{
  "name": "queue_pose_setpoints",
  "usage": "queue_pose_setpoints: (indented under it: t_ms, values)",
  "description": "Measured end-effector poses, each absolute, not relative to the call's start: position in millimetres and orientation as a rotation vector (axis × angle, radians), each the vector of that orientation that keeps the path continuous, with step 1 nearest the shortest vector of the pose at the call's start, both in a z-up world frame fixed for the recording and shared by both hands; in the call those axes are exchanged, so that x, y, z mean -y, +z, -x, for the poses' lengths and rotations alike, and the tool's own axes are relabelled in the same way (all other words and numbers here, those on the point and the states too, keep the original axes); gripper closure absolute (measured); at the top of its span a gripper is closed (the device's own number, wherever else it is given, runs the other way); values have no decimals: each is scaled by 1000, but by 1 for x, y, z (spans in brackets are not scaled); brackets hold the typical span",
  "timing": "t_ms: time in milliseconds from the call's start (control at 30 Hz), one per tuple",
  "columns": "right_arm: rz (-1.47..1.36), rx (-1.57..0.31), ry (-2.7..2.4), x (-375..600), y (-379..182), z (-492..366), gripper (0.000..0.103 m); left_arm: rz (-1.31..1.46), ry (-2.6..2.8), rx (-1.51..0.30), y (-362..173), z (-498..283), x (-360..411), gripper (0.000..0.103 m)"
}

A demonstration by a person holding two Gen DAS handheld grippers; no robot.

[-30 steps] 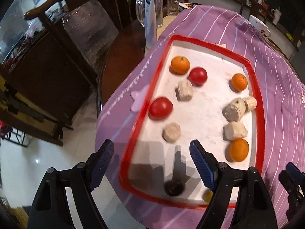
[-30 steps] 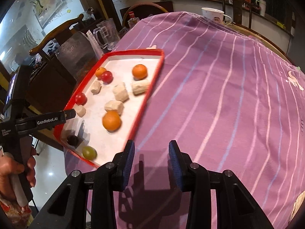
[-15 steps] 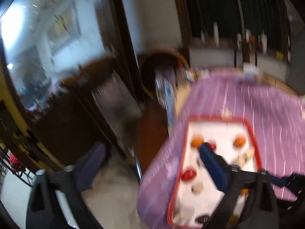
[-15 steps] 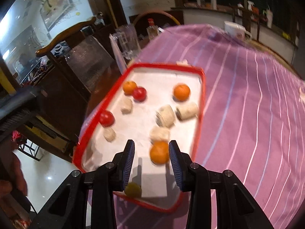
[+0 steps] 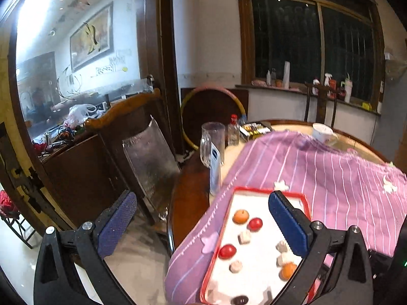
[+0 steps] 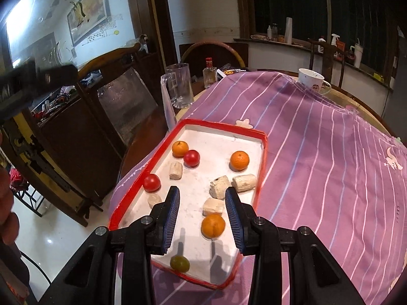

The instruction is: Organize fruits

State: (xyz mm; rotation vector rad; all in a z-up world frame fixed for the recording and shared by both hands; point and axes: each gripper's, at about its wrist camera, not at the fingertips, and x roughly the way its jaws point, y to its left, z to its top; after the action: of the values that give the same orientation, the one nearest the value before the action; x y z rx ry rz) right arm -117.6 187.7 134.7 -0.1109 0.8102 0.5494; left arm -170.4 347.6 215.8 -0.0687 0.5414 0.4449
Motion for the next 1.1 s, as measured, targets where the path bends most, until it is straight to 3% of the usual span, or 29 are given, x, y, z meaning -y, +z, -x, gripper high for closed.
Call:
queue_pose_setpoints:
  t_ms: [633, 1100]
  values:
    - [122, -864, 525, -170, 126, 135, 62, 153, 352, -828, 149, 167, -332, 0]
    - [137, -887, 532, -183, 118, 137, 61, 180, 332, -882, 134, 164, -344, 0]
